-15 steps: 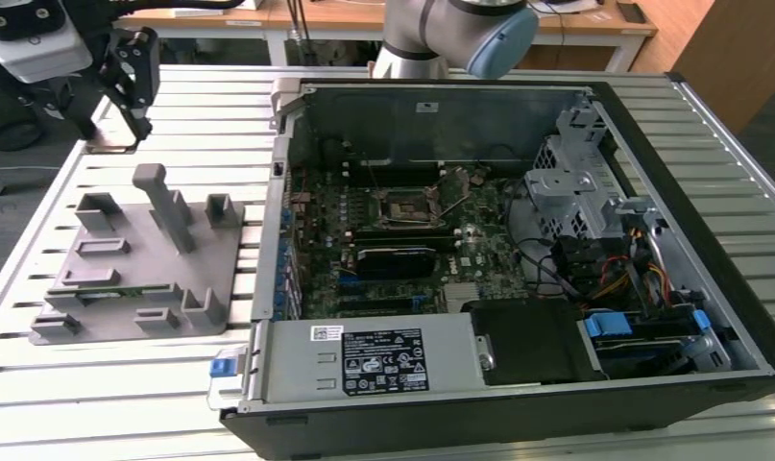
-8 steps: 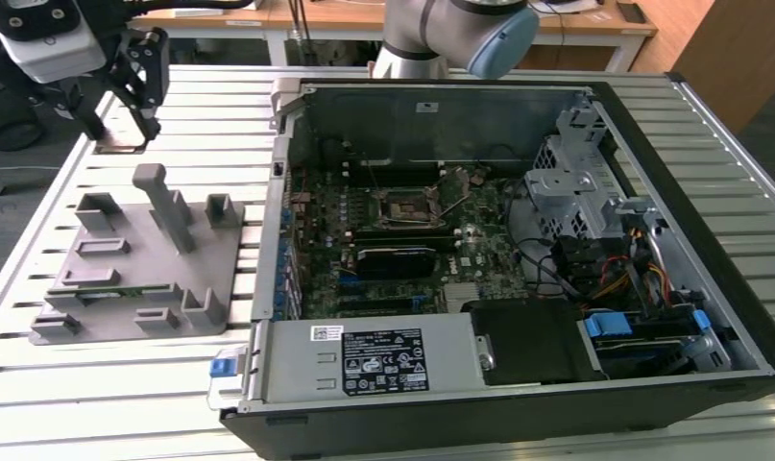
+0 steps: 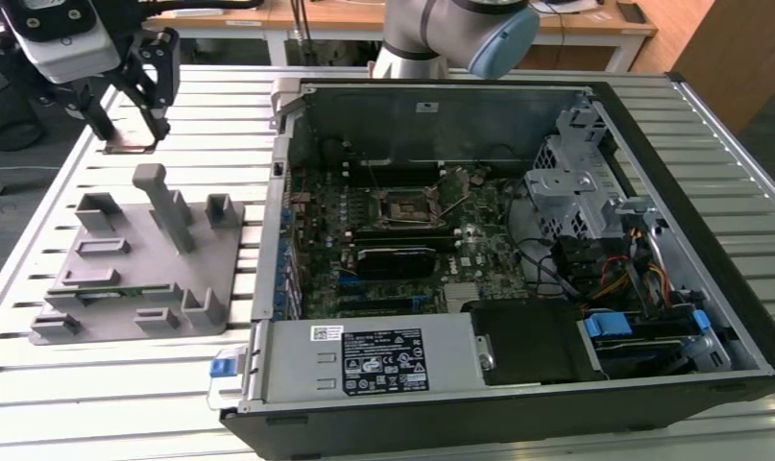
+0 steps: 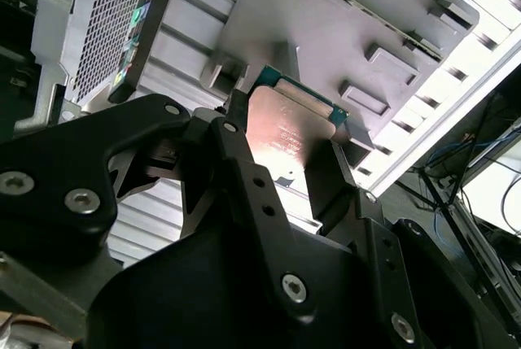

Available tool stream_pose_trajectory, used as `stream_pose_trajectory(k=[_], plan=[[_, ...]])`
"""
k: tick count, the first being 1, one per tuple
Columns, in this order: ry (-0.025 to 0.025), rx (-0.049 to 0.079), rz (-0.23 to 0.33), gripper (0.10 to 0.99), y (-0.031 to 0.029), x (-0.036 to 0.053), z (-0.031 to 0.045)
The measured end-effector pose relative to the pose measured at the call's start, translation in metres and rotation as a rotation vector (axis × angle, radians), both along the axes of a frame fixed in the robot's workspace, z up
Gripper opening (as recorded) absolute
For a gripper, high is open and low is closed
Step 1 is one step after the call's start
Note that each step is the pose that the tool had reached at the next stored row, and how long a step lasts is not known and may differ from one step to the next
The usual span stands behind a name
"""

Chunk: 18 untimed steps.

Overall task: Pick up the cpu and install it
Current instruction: 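Pick up the cpu and move it towards the insertion slot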

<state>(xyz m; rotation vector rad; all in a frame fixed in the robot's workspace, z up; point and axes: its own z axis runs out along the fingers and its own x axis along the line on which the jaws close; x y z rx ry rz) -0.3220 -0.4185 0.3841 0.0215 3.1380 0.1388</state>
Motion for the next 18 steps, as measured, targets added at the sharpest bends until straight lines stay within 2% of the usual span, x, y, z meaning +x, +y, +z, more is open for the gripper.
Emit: stream_pose_trajectory(k=[18], plan=[[-0.0001, 0.000, 0.000, 0.525, 0.0000, 0.0156, -0.0008]])
